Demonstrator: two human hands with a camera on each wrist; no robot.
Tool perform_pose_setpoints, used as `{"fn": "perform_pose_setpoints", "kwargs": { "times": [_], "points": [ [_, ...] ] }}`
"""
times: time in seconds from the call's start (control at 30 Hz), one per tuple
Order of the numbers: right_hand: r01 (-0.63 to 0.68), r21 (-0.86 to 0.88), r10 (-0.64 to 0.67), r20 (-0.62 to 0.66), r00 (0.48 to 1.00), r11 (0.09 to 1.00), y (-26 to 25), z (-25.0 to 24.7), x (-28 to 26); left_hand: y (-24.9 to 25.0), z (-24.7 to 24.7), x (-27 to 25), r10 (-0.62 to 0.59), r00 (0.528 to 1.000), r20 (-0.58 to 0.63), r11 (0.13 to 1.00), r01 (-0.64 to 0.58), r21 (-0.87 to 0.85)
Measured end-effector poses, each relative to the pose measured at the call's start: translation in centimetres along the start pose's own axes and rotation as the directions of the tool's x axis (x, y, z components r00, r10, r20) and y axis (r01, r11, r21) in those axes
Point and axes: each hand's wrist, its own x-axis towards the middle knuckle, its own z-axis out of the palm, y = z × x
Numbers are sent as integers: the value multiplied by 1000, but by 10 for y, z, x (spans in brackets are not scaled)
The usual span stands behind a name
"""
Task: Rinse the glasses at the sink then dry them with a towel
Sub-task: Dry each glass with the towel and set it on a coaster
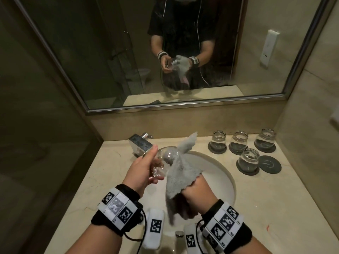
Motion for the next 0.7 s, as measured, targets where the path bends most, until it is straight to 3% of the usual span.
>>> {"fn": "perform_pose_setpoints", "kwargs": {
  "times": [0.03,0.1,0.23,0.37,0.43,0.5,0.6,0.67,0.7],
  "points": [
    [62,-4,-62,-33,998,998,-1,6,-2,-1,1,1,26,1000,1,999,-26,45],
    [218,65,-220,22,975,974,-5,8,-8,0,7,-2,128,992,-1,979,-126,163],
    [329,210,-347,58,936,921,-10,-4,-2,3,18,-7,382,924,26,827,-354,438],
    [326,403,-359,6,933,855,-5,-6,-1,4,19,-4,475,872,119,732,-466,497],
    [305,568,-348,-33,937,765,0,-6,1,1,21,-3,494,859,135,714,-490,500],
    [231,724,-296,-38,954,650,5,-3,6,-3,20,-2,558,816,151,660,-547,515],
    [181,822,-241,-55,969,540,6,-1,7,-10,17,2,611,767,195,605,-612,510],
    [284,688,-288,-113,951,668,-1,-6,2,-8,17,3,547,814,194,673,-566,477],
    [360,522,-339,-139,930,773,-7,-10,-1,-3,19,1,454,872,184,761,-486,429]
  ]
}}
